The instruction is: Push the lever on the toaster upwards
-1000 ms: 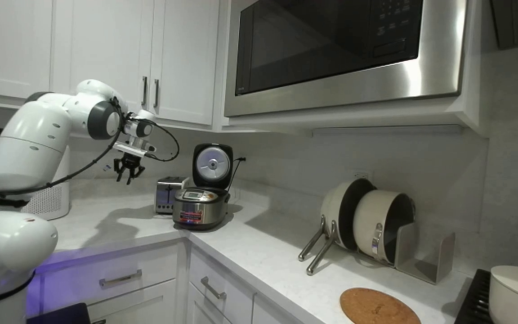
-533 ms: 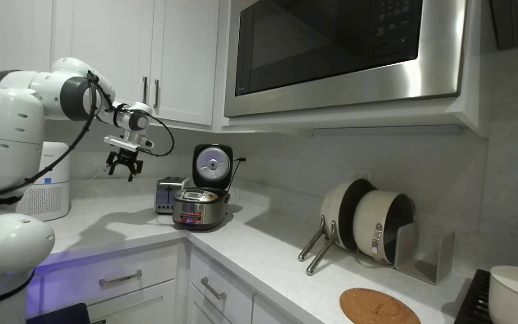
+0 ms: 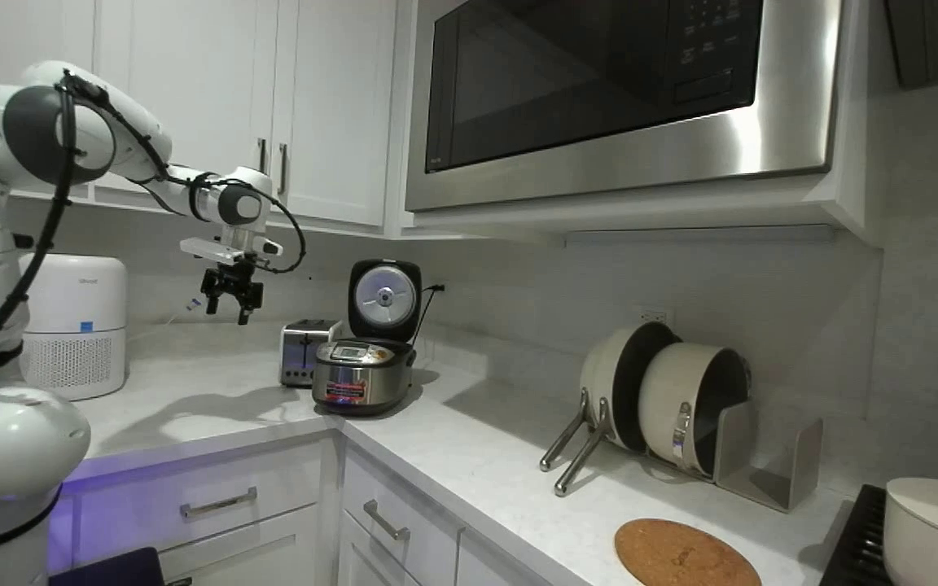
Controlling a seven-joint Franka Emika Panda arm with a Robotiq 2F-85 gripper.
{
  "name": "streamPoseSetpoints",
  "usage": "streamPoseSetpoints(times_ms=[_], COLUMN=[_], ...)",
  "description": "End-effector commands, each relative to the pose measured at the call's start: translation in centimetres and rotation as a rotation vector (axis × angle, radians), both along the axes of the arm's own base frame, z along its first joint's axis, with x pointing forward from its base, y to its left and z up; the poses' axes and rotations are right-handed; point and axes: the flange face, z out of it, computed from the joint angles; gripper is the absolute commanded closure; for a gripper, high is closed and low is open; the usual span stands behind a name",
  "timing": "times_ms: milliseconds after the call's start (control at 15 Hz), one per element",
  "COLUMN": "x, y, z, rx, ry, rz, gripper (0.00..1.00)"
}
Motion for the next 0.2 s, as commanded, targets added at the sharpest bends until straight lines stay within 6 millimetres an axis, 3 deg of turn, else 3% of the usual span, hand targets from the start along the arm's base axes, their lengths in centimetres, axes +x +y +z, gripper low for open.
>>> streamPoseSetpoints(times_ms=[0,133], x=[-0.29,-0.65], y=[-0.57,-0.86], z=[0.34,0.6], rx=[0.004,0.004], ry=[-0.01,-0.019], rz=[-0.017,-0.018], gripper=[0.0,0.0])
